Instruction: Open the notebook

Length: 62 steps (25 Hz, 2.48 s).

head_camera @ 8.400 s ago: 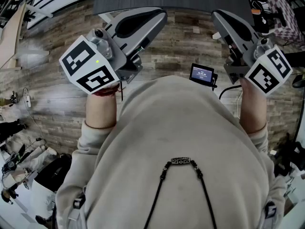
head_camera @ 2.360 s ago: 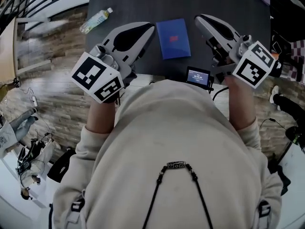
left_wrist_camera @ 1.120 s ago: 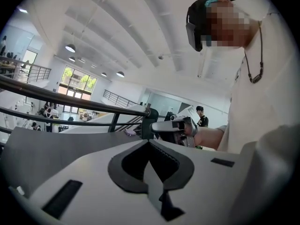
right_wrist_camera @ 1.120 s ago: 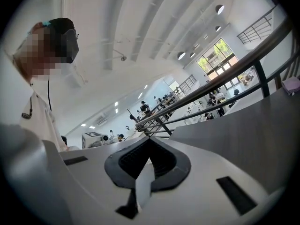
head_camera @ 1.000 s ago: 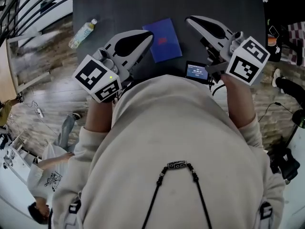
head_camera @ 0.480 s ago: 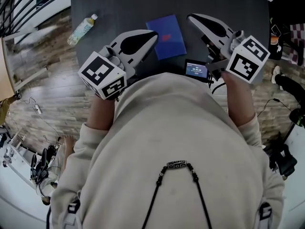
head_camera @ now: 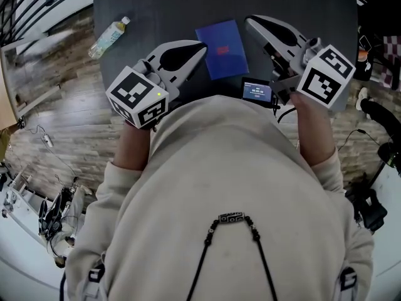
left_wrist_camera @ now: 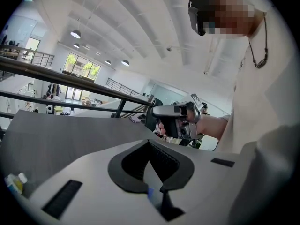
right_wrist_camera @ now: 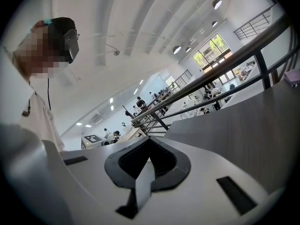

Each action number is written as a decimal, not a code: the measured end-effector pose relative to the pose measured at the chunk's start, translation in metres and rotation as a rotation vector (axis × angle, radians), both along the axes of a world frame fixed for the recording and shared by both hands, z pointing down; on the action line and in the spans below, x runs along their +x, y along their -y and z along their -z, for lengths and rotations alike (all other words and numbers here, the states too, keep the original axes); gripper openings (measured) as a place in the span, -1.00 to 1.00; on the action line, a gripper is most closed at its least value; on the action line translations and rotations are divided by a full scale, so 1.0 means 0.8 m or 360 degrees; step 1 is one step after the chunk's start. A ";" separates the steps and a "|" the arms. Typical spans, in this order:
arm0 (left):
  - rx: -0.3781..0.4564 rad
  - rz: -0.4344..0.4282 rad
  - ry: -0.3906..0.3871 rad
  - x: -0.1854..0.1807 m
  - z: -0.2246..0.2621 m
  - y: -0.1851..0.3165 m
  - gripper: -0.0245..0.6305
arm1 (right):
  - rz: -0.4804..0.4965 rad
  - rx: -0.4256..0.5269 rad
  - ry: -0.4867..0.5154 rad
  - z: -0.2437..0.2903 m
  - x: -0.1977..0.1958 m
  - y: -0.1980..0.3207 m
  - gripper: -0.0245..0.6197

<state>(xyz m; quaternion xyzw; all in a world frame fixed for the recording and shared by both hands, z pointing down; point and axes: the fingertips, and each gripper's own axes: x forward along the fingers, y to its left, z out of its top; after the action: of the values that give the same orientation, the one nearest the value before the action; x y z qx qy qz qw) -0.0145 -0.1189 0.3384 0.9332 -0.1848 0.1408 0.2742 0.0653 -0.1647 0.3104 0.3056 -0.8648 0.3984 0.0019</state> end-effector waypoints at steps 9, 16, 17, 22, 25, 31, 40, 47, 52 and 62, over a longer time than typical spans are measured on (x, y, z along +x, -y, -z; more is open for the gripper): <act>-0.0121 -0.0034 0.0126 -0.012 -0.058 -0.014 -0.92 | 0.0092 -0.0098 -0.0048 -0.034 -0.009 0.000 -0.87; -0.0143 -0.0103 0.0211 -0.003 -0.090 -0.037 -0.92 | 0.0140 -0.0306 -0.0225 -0.099 -0.001 -0.011 -0.87; -0.0142 -0.0101 0.0206 -0.001 -0.091 -0.038 -0.92 | 0.0157 -0.0332 -0.0270 -0.111 0.000 -0.015 -0.87; -0.0117 -0.0110 0.0385 -0.006 -0.138 -0.047 -0.92 | 0.0228 -0.0414 -0.0395 -0.168 0.006 -0.029 -0.87; -0.0151 -0.0156 0.0453 -0.014 -0.164 -0.064 -0.92 | 0.0258 -0.0478 -0.0429 -0.198 0.011 -0.040 -0.87; -0.0083 -0.0299 0.0535 -0.016 -0.181 -0.091 -0.92 | 0.0275 -0.0597 -0.0491 -0.241 0.022 -0.062 -0.87; -0.0156 -0.0354 0.0607 -0.009 -0.212 -0.101 -0.92 | 0.0321 -0.0714 -0.0589 -0.286 0.034 -0.087 -0.87; -0.0143 -0.0529 0.0787 -0.001 -0.245 -0.119 -0.92 | 0.0389 -0.0769 -0.0663 -0.320 0.041 -0.103 -0.86; -0.0096 -0.0595 0.0959 -0.002 -0.277 -0.124 -0.92 | 0.0431 -0.0871 -0.0737 -0.354 0.048 -0.123 -0.71; 0.0002 -0.0657 0.1141 -0.003 -0.317 -0.126 -0.92 | 0.0445 -0.0984 -0.0841 -0.400 0.052 -0.146 -0.41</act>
<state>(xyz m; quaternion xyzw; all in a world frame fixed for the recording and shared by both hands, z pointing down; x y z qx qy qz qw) -0.0171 -0.0178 0.5917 0.8426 -0.0778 0.5089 0.1580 0.1070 -0.0479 0.6308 0.2621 -0.7076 0.5427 0.3689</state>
